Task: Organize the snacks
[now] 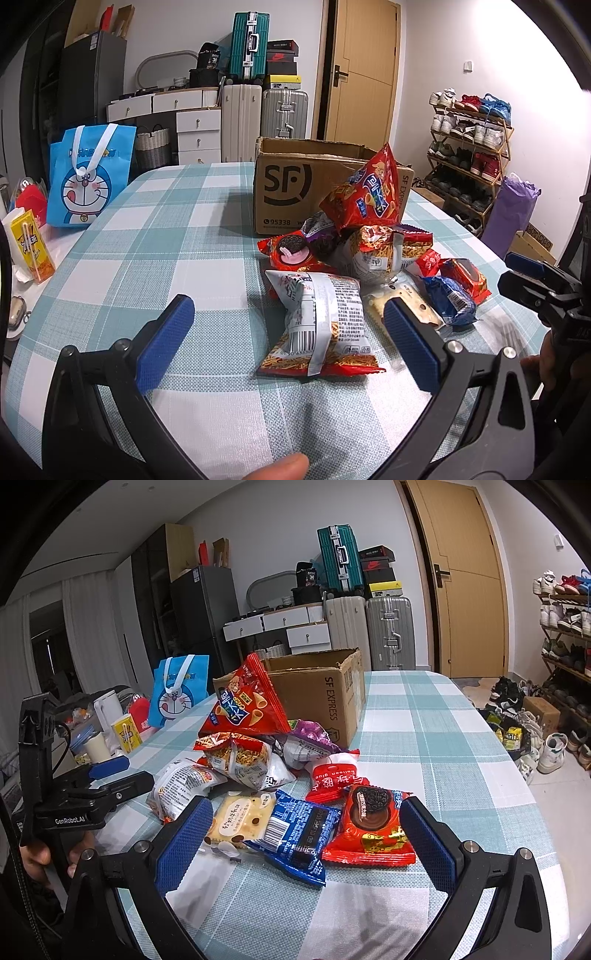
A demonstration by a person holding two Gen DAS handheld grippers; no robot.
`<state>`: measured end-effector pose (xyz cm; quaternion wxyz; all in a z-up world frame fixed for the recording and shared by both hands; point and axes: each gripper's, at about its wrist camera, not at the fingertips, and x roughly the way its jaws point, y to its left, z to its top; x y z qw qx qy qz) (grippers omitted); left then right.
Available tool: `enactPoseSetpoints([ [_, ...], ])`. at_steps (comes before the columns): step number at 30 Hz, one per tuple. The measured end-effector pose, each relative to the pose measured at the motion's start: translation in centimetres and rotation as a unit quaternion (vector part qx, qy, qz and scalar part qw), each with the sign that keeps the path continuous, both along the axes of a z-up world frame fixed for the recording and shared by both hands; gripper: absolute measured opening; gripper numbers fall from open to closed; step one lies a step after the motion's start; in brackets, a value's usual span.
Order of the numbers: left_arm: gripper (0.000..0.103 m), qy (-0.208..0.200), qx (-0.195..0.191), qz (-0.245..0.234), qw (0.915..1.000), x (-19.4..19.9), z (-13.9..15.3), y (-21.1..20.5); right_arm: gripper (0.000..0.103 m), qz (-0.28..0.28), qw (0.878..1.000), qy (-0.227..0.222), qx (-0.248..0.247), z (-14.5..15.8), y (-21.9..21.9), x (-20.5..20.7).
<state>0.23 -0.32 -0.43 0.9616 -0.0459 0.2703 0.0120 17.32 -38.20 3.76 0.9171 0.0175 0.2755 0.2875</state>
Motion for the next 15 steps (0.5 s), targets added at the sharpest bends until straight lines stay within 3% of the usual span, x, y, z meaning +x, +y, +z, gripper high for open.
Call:
enactPoseSetpoints([
  [15, 0.102, 0.011, 0.008, 0.001, 0.9999, 0.16, -0.09, -0.28, 0.103, -0.008, 1.000, 0.006, -0.016, 0.01, 0.26, 0.37],
])
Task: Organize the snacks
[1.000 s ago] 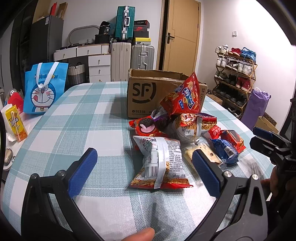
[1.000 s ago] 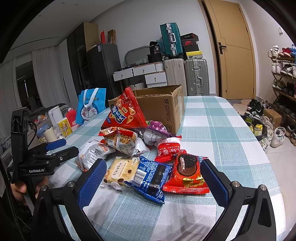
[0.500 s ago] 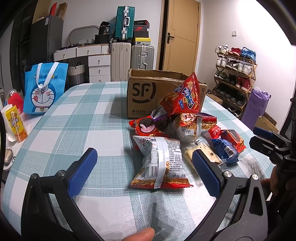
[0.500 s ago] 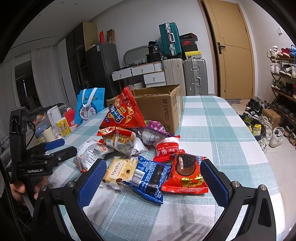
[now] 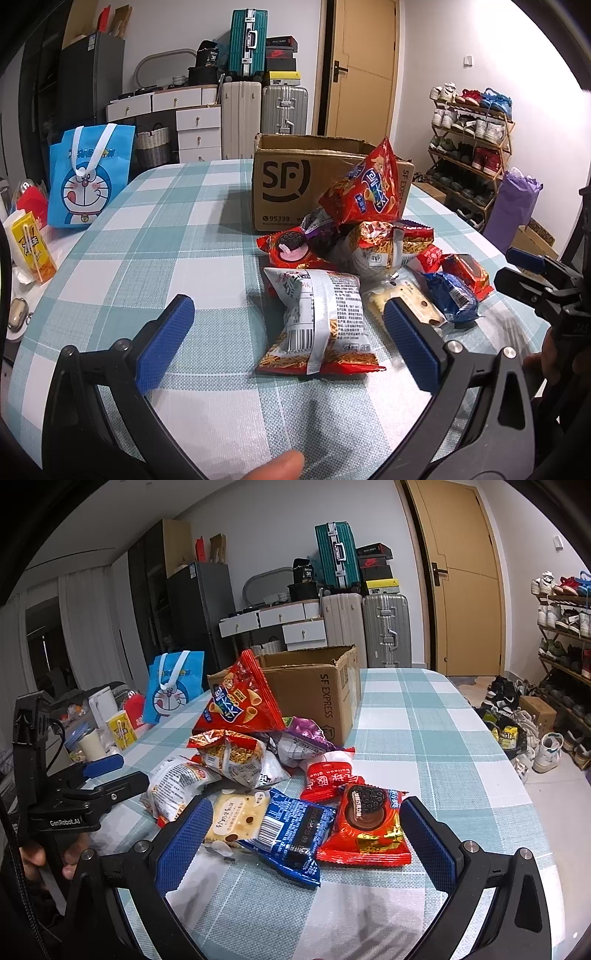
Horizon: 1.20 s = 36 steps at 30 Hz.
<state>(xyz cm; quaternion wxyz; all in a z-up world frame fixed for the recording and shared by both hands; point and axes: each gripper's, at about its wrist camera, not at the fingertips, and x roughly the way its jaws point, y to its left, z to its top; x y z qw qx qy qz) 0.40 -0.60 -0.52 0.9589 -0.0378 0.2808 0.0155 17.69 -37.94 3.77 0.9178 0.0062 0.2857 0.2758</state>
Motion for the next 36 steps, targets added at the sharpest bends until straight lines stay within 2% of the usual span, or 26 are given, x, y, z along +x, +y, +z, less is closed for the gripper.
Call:
enactPoseSetpoints([
  [5, 0.102, 0.010, 0.011, -0.004, 0.9999, 0.4, 0.2, -0.3, 0.103, -0.006, 1.000, 0.013, -0.024, 0.0, 0.3, 0.7],
  [9, 0.102, 0.025, -0.009, -0.022, 0.9994, 0.9, 0.5, -0.1, 0.103, -0.011, 0.999, 0.019, -0.032, 0.2, 0.3, 1.3],
  [16, 0.102, 0.031, -0.003, -0.011, 0.9995, 2.3, 0.7, 0.3, 0.103, -0.032, 0.997, 0.051, -0.052, -0.2, -0.2, 3.0],
  [24, 0.102, 0.069, 0.001, -0.019, 0.9974, 4.8, -0.3, 0.4, 0.103, -0.043, 0.993, 0.089, -0.068, -1.1, -0.6, 5.0],
  [33, 0.102, 0.103, -0.013, -0.021, 0.9944, 6.8, -1.7, 0.7, 0.103, -0.062, 0.985, 0.120, -0.103, -2.7, -0.8, 6.8],
  [36, 0.098, 0.108, -0.015, -0.023, 0.9938, 7.2, -2.1, 0.7, 0.101, -0.063, 0.985, 0.128, -0.102, -3.1, -0.9, 7.2],
])
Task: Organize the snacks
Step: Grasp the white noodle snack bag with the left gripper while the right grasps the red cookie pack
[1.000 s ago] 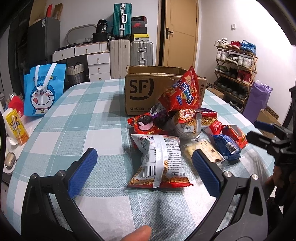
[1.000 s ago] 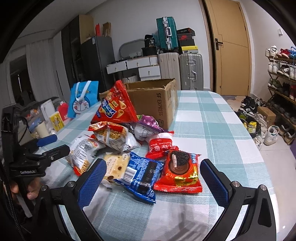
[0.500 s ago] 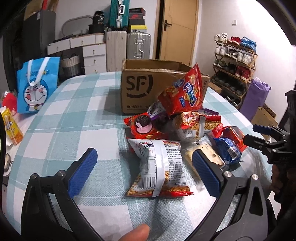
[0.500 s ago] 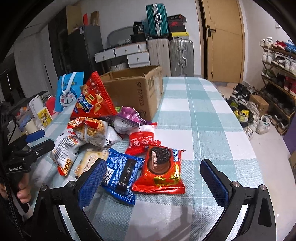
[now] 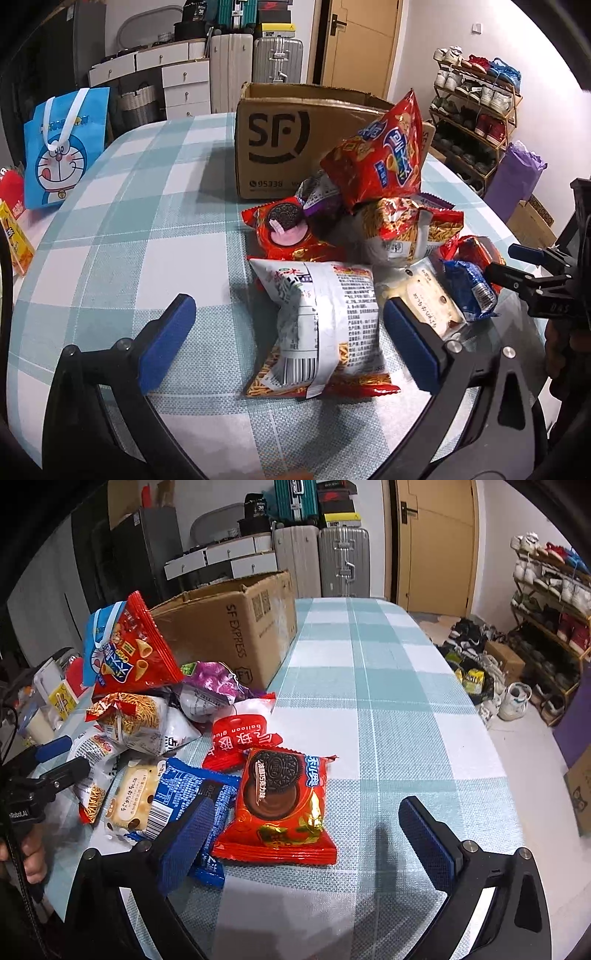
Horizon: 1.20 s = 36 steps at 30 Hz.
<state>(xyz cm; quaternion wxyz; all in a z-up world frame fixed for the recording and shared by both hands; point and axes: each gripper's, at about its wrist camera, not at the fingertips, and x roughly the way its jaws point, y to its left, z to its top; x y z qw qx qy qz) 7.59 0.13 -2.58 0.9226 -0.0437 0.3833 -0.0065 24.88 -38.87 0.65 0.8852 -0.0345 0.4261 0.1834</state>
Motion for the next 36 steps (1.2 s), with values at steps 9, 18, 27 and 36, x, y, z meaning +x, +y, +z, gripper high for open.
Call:
enactPoseSetpoints([
  [9, 0.082, 0.021, -0.017, -0.027, 0.9993, 0.7, -1.0, -0.5, 0.086, -0.012, 0.999, 0.031, 0.000, -1.2, -0.6, 1.6],
  [18, 0.054, 0.033, -0.034, -0.049, 0.9976, 0.7, -1.7, -1.3, 0.075, 0.005, 0.999, 0.029, -0.019, -1.1, 0.5, 1.7],
  [27, 0.044, 0.018, -0.043, -0.054, 0.9975, 0.2, -0.7, -0.5, 0.047, 0.015, 1.000, 0.018, -0.003, -0.8, 0.4, 1.3],
  [36, 0.043, -0.017, -0.044, -0.037, 0.9982, -1.2, 1.3, 0.7, 0.046, 0.015, 0.999, -0.022, 0.025, 0.9, -0.4, -0.3],
])
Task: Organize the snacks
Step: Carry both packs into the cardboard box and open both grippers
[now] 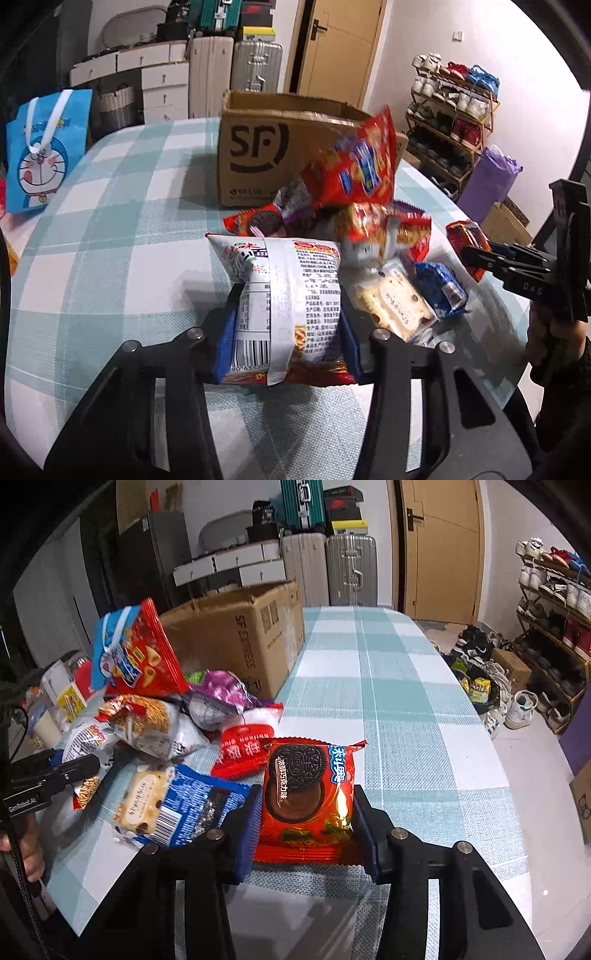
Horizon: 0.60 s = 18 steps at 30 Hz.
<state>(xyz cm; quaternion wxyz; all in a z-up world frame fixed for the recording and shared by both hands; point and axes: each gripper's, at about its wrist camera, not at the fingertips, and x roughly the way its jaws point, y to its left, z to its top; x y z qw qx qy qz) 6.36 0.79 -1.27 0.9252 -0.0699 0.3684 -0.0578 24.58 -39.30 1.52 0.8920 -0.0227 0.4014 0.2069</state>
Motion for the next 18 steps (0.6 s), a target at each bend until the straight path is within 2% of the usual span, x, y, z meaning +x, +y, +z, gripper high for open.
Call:
enactPoseSetpoints([
  [11, 0.043, -0.051, -0.007, 0.025, 0.9983, -2.0, 4.1, 1.2, 0.046, 0.019, 0.998, -0.037, 0.050, 3.4, -0.1, -1.5],
  [18, 0.043, -0.072, -0.010, 0.040, 0.9965, -2.6, 6.3, 1.9, 0.046, 0.030, 0.996, -0.062, 0.056, 5.6, 0.9, -2.1],
])
